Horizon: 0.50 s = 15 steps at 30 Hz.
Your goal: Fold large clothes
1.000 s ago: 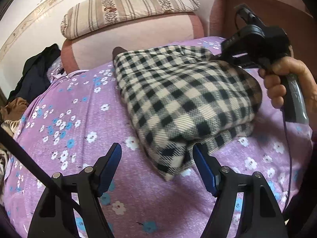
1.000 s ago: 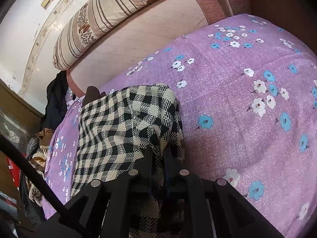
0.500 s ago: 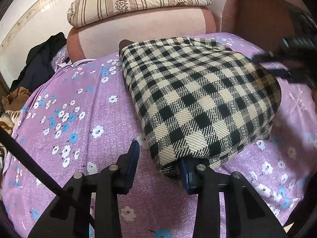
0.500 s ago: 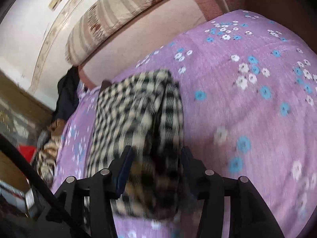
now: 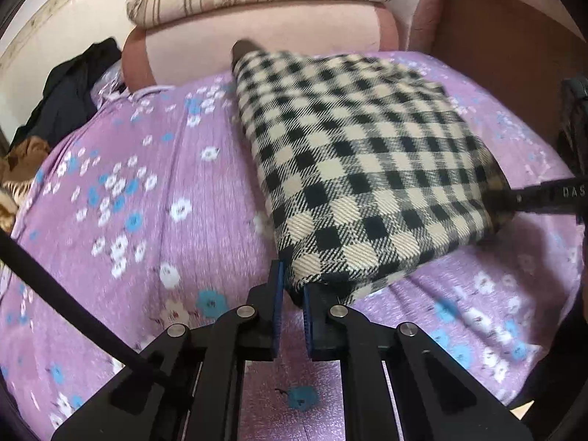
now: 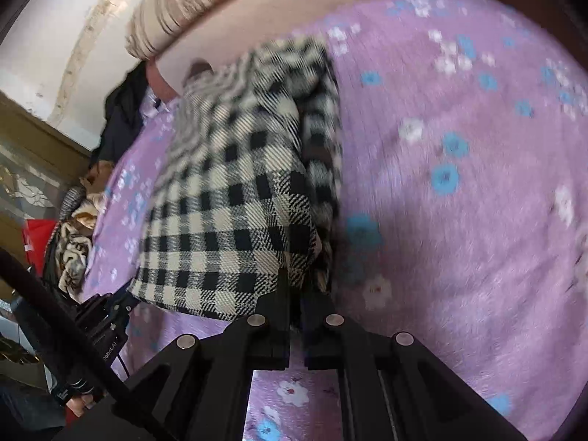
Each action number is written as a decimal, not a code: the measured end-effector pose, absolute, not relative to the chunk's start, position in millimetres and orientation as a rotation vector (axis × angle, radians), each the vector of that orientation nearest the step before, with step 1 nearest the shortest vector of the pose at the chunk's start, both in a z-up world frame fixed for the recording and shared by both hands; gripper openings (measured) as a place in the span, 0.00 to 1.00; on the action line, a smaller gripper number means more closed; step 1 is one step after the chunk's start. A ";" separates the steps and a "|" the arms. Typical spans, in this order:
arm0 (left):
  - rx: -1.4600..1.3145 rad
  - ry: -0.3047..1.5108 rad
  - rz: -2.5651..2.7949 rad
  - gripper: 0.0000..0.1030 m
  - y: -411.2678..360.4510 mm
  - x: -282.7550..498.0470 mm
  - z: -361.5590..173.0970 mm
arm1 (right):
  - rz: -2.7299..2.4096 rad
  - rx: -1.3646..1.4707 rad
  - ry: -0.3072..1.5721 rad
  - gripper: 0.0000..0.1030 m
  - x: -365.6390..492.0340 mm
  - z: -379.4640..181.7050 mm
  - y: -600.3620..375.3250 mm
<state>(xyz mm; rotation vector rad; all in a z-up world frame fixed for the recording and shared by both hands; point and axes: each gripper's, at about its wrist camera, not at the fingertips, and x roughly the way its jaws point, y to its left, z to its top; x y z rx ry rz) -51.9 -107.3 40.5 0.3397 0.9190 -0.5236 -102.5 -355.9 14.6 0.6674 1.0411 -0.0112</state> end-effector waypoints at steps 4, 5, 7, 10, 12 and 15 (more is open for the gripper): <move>0.290 0.941 -0.535 0.09 -97.7 -51.9 41.0 | 0.007 0.710 1.060 0.05 -100.4 7.8 -361.5; 0.278 0.946 -0.546 0.09 -93.3 -52.1 43.1 | 0.011 0.713 1.063 0.06 -101.7 7.9 -364.4; 0.274 0.939 -0.566 0.10 -83.2 -57.8 51.2 | 0.013 0.724 1.039 0.09 -106.0 16.4 -370.3; 0.309 0.861 -0.541 0.10 -67.0 -71.0 73.7 | -0.028 0.674 0.911 0.10 -116.6 48.1 -382.0; 0.285 0.840 -0.545 0.12 -63.2 -68.4 87.3 | -0.092 0.607 0.773 0.10 -113.6 81.0 -389.9; 0.219 0.827 -0.547 0.30 -71.5 -50.0 101.8 | -0.045 0.612 0.677 0.10 -80.3 103.7 -390.6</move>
